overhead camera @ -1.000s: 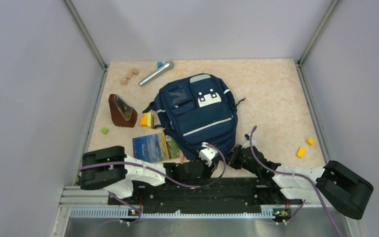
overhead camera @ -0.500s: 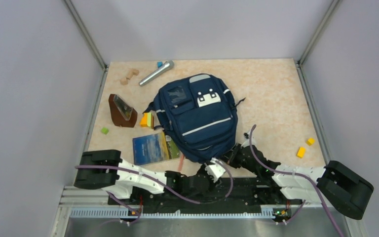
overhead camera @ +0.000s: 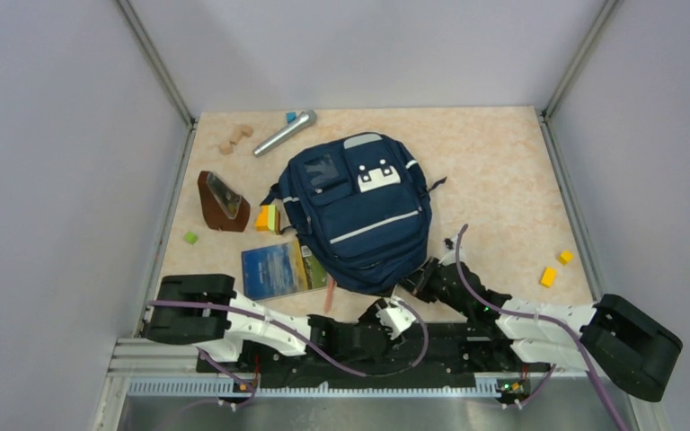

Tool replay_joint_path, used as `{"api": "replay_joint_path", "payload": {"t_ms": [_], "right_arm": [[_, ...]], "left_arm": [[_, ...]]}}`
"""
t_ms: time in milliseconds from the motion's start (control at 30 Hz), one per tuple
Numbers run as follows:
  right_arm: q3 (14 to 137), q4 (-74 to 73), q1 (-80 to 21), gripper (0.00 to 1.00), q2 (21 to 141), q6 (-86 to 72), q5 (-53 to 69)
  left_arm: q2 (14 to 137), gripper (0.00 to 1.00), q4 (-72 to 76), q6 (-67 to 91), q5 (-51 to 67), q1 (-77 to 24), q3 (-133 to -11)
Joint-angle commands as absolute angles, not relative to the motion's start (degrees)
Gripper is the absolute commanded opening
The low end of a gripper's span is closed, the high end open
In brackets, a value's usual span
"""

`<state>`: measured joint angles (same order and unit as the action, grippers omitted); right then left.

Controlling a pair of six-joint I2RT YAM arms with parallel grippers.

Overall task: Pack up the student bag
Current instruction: Pick up the book from the center of the board.

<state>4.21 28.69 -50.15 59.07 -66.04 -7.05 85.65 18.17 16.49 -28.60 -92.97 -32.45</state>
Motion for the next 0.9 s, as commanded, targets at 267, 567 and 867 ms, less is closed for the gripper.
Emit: {"api": "replay_joint_path", "payload": {"t_ms": [267,567,867], "right_arm": [[8.2,34.8,-50.4,0.0,57.0,-65.8,-11.0],[8.2,35.2,-50.5,0.0,57.1,-65.9,-10.8],[7.8,36.6,-50.5,0.0,58.0,-66.3,-10.2]], "left_arm": [[88.4,0.59,23.4,14.9,-41.0,-87.1,-31.0],[88.6,0.58,23.5,13.7,-48.5,-87.0,-31.4],[89.8,0.59,26.8,9.5,-50.1,-87.0,-31.4]]}}
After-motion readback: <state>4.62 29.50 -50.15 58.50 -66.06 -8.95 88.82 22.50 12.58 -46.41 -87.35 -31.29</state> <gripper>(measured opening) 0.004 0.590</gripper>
